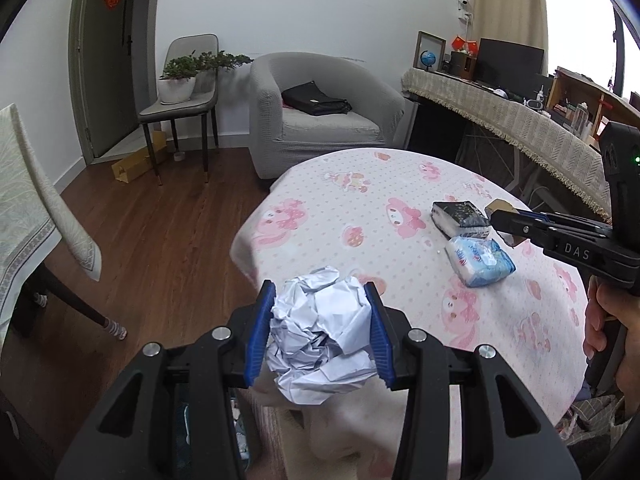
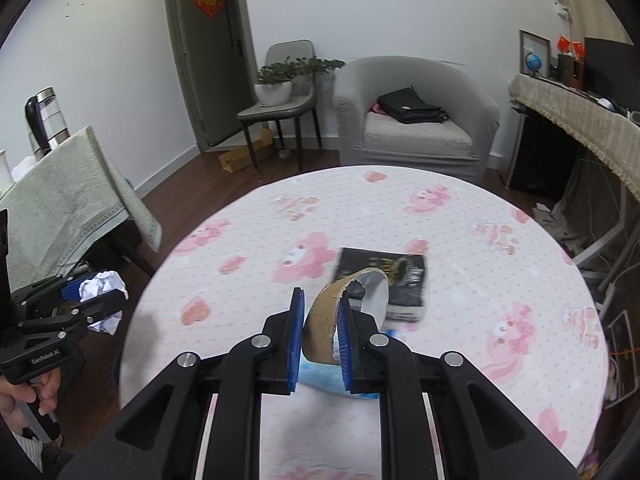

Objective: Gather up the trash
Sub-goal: 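Carry the crumpled paper and tape roll to the bin and open the left gripper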

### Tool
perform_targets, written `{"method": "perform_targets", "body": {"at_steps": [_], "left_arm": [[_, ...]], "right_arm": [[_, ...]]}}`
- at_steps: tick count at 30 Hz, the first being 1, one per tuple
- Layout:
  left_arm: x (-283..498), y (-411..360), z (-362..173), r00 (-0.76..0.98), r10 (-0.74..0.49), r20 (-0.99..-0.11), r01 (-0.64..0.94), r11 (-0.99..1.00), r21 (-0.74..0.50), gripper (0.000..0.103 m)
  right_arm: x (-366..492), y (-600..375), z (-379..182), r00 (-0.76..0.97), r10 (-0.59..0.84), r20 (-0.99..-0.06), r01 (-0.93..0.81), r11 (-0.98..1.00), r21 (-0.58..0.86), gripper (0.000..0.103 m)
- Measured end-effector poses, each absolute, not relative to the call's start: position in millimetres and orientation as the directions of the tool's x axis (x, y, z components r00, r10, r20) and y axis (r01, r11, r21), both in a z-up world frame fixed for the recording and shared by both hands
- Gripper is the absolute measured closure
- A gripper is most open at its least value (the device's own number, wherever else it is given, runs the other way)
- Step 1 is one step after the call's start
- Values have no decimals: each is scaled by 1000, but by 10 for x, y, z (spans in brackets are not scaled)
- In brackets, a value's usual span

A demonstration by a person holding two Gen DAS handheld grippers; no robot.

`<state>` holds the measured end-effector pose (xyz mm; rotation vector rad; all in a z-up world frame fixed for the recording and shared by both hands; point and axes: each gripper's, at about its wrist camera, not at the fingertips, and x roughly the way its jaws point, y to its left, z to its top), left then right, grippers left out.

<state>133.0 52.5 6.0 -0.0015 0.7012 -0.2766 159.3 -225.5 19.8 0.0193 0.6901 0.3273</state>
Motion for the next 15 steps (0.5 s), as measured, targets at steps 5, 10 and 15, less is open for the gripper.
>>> {"method": "perform_targets", "body": {"at_steps": [5,10,15], "left_arm": [[1223,715,81,741,-232,-631,225,970,-93,56],[1158,899,63,743,-215,-634,205,975,-89,56],[1130,1063,27,742,-199,-641,188,978,-86,56]], "right_arm": [[1518,-2045,246,717,339,-609,-325,936,138,87],[1493,-1827,268,702,383,-600,-357,919,169,87],[1504,-1588,275,679,430,-596,-396,897,195,87]]}}
